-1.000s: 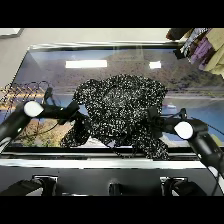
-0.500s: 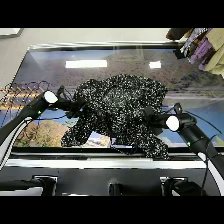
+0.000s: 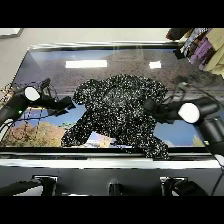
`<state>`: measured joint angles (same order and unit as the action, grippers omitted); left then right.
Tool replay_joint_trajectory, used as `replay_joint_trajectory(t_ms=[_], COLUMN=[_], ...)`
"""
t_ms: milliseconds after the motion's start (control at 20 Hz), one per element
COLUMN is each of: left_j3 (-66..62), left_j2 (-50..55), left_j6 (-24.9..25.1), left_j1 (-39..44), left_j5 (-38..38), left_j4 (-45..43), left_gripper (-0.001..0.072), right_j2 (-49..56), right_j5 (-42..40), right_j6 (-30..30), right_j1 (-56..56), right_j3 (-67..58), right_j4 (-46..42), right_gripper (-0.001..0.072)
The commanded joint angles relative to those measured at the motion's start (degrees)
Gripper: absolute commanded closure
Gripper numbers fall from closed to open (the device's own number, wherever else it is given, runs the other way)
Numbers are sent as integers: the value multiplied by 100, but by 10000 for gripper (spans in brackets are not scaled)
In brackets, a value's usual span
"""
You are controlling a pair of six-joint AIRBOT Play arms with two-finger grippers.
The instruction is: Fold the clothes and pants, and hang the long-sleeved shirts on hangers.
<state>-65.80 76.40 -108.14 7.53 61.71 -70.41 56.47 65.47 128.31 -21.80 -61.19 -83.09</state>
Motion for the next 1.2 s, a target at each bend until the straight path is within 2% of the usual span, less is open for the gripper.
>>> replay_joint_trajectory(t_ms=[0, 100, 250, 450, 1150], left_j3=[4, 7, 11, 13, 22], left_j2=[-188, -186, -184, -155, -142], left_j6=[37, 35, 37, 37, 20], left_j1=[-31, -31, -31, -31, -31], left_j5=[289, 306, 343, 345, 345], left_j4=[-321, -321, -345, -380, -382], left_gripper=[175, 175, 175, 175, 175], right_j2=[691, 1191, 1659, 1878, 2433], right_j5=[170, 127, -136, -557, -756], right_j6=[-625, -529, -533, -535, -791], right_j1=[-931, -1373, -1421, -1423, -1423], right_j3=[-146, -146, -146, -146, -146], right_j4=[-212, -533, -485, -605, -424], right_gripper=[276, 276, 276, 277, 277])
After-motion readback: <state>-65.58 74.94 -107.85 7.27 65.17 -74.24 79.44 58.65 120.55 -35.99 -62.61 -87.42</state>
